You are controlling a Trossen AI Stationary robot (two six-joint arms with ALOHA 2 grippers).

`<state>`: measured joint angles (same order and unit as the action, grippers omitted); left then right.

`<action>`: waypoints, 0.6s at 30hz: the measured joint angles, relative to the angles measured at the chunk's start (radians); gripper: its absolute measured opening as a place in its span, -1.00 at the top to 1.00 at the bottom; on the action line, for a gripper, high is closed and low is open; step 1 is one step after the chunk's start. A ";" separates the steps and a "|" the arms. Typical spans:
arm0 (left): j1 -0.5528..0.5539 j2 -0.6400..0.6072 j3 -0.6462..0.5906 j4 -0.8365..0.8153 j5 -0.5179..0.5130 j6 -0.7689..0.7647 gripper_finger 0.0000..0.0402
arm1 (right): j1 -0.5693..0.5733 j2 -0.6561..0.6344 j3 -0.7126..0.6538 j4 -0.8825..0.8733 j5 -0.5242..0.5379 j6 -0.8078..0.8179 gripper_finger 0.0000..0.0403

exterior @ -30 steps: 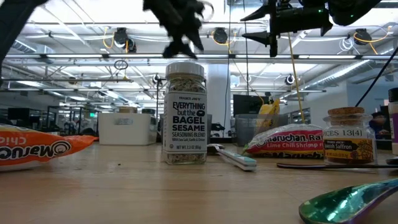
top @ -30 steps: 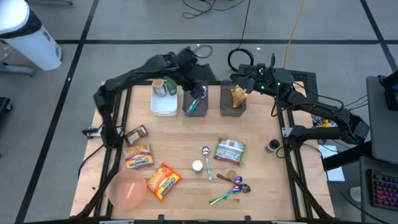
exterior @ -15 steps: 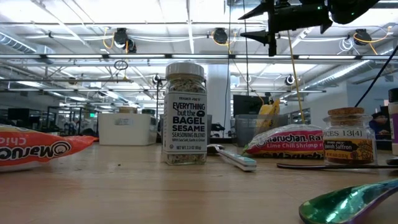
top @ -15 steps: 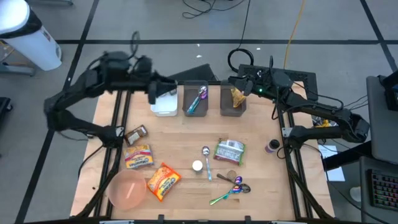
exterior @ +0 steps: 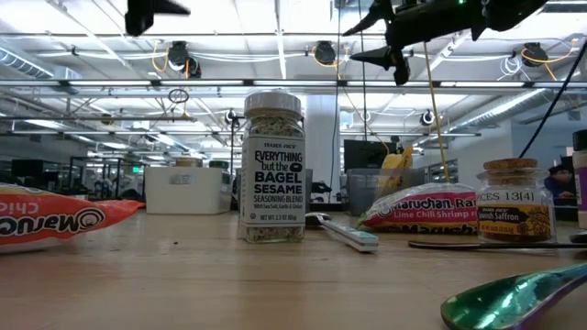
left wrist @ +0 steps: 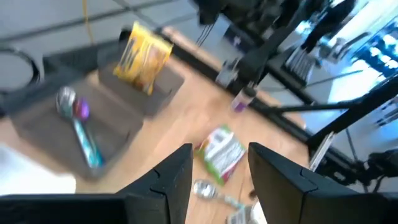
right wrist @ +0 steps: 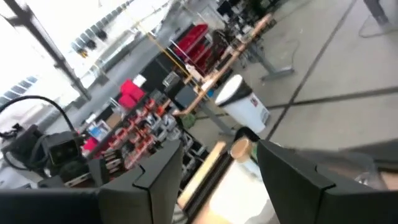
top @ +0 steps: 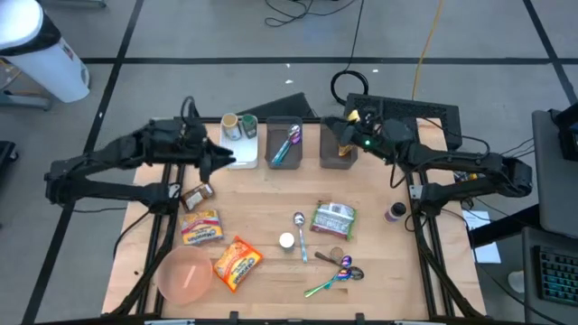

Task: Pick & Place Food Item
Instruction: Put the green noodle pack into the right black bin

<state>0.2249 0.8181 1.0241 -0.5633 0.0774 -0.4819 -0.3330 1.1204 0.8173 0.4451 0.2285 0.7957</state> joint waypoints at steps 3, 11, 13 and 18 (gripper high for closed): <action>-0.010 -0.003 -0.097 0.049 -0.001 -0.049 0.19 | 0.035 0.035 -0.001 0.009 0.011 0.006 0.00; -0.050 0.074 -0.279 0.409 0.010 -0.079 0.19 | 0.116 0.135 -0.001 0.065 0.004 0.067 0.00; -0.058 0.106 -0.298 0.506 0.008 -0.079 0.19 | 0.134 0.153 -0.001 0.081 0.002 0.089 0.00; -0.065 0.204 -0.301 0.699 0.057 -0.169 0.19 | 0.180 0.175 -0.001 0.242 -0.151 -0.008 0.00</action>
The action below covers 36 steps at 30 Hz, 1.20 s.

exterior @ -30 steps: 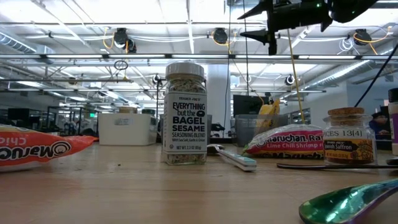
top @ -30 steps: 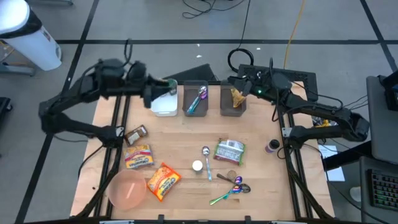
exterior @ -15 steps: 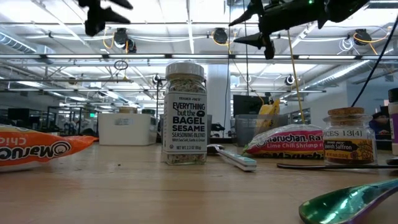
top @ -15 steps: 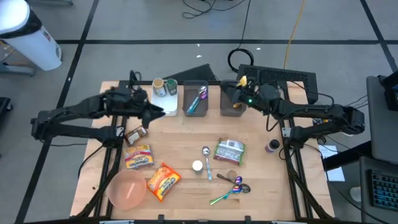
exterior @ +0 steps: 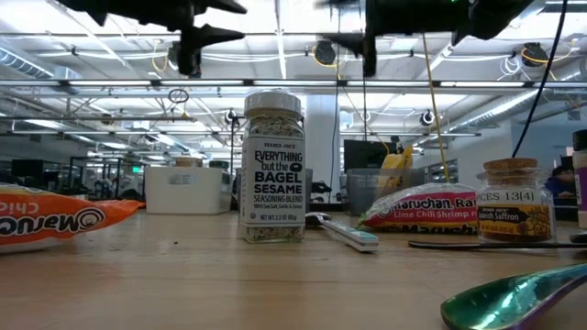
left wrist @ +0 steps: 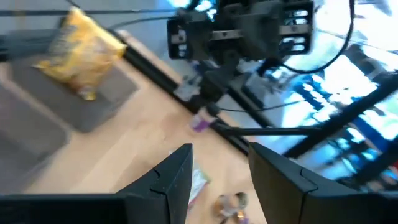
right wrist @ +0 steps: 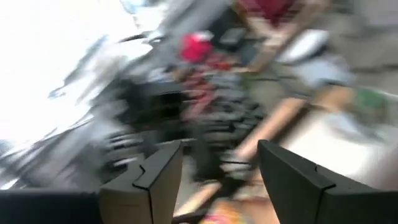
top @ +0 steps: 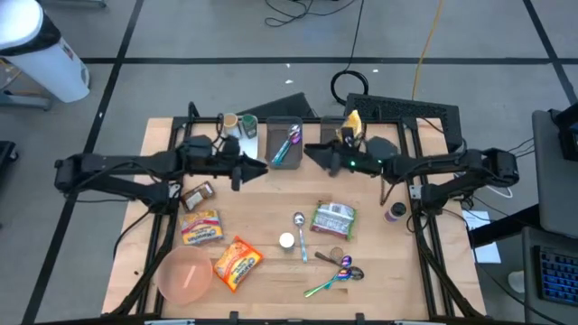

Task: Pick & Place Food Item
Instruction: Put the green noodle pack into the right black bin

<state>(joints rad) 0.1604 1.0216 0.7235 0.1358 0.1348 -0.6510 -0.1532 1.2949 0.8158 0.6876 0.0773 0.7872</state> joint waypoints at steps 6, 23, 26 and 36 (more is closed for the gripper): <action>-0.001 0.094 0.000 0.157 0.124 -0.012 0.19 | 0.071 -0.001 0.000 0.331 -0.054 -0.175 0.00; -0.007 0.135 -0.001 0.419 0.103 0.040 0.19 | 0.075 -0.289 0.274 -0.265 -0.119 -0.484 -0.25; -0.003 0.135 -0.001 0.419 0.068 0.046 0.19 | 0.075 -0.298 0.420 -0.704 -0.068 -0.526 -0.31; 0.050 0.135 -0.001 0.410 0.153 0.055 0.19 | 0.086 -0.240 0.548 -1.268 -0.164 -0.491 -0.32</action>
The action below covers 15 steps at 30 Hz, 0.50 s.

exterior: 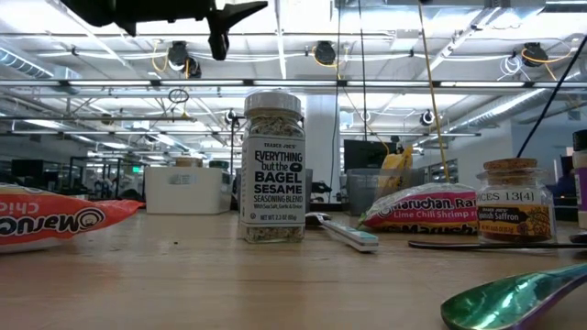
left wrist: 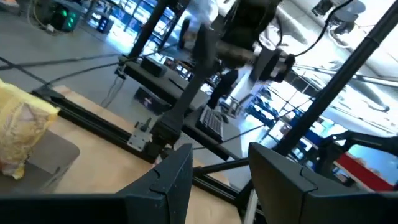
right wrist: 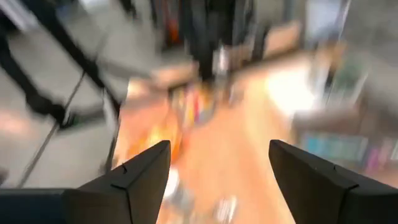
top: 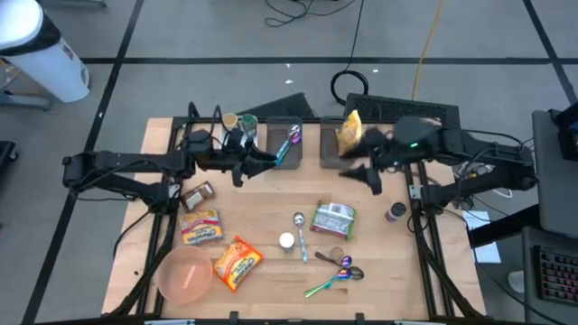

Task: Pick & Place Food Item
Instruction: Put the green noodle pack into the right black bin

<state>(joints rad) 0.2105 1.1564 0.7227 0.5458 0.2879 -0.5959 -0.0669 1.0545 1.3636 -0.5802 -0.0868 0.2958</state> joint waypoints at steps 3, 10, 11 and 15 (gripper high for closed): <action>0.010 0.000 0.000 -0.015 0.021 -0.028 0.19 | 0.013 0.044 0.000 -0.192 -0.080 0.101 -0.29; 0.010 0.000 0.000 -0.063 0.030 -0.041 0.19 | 0.089 0.111 -0.095 -0.297 -0.097 0.399 -0.27; 0.009 0.000 0.000 -0.067 0.030 -0.041 0.19 | 0.103 0.110 -0.126 -0.273 -0.097 0.458 -0.27; 0.002 0.000 0.000 -0.081 0.043 -0.038 0.19 | 0.172 0.099 -0.286 -0.150 -0.090 0.702 -0.27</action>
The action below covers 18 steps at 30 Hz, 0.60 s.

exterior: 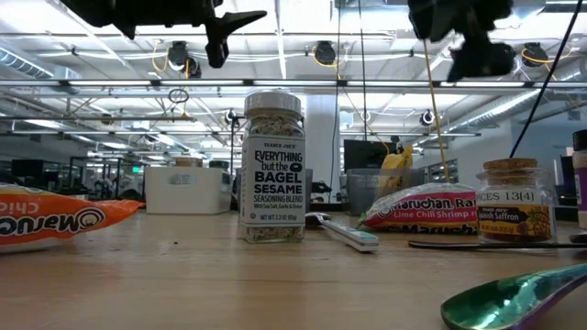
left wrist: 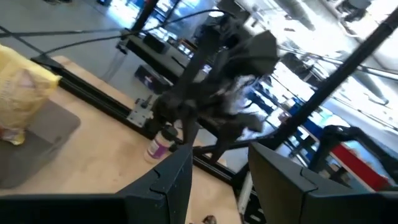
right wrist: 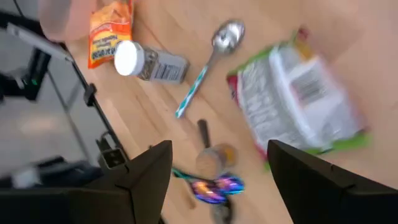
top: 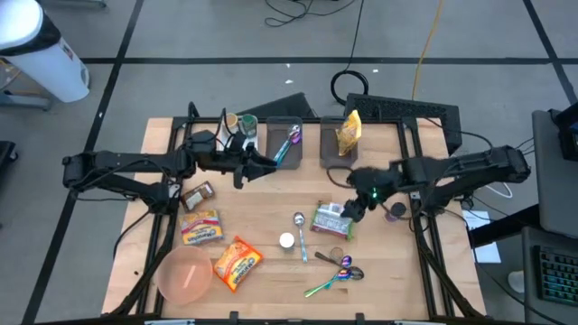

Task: Pick & Place Food Item
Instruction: Put the green noodle pack into the right black bin

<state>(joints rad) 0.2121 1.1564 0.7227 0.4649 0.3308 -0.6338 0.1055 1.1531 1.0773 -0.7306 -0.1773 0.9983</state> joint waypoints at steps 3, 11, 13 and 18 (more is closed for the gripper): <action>-0.003 0.000 0.000 0.000 0.038 0.000 0.19 | 0.075 -0.019 -0.119 0.143 0.061 0.165 -0.27; -0.012 0.000 0.000 -0.046 0.088 0.018 0.19 | 0.210 -0.046 -0.258 0.217 0.160 0.414 -0.27; -0.012 0.000 0.000 -0.053 0.089 0.025 0.19 | 0.247 -0.046 -0.272 0.215 0.194 0.462 -0.27; -0.012 0.000 0.000 -0.052 0.089 0.026 0.19 | 0.317 -0.046 -0.306 0.202 0.294 0.603 -0.27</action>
<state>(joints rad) 0.1997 1.1564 0.7227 0.4131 0.4198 -0.6081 0.4220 1.1072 0.7716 -0.5288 0.1166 1.6010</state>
